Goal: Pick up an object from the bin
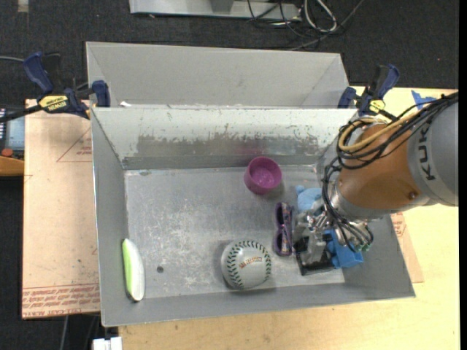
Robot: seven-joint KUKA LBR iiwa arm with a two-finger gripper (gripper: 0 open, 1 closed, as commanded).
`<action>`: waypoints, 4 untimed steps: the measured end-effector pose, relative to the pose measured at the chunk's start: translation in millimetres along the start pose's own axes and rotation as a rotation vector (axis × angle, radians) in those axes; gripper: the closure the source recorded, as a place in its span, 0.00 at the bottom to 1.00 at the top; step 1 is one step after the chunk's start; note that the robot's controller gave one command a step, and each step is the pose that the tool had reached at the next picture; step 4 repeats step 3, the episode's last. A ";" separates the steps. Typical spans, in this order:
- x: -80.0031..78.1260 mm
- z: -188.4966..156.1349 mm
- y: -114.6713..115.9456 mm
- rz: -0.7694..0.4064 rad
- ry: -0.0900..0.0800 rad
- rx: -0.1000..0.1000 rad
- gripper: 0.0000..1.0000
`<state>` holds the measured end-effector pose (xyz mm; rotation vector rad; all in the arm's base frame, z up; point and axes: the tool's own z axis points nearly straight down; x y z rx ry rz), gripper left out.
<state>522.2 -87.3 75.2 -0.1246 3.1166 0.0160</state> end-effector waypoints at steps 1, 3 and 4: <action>-0.2 -2.3 0.0 -0.002 0.004 0.000 1.00; -9.1 -6.4 -26.6 -0.109 -0.001 -0.001 1.00; -9.1 -6.4 -26.6 -0.109 -0.001 -0.001 1.00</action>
Offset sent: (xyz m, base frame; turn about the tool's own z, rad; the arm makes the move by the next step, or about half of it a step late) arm 0.0122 -0.0333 0.0067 -0.1394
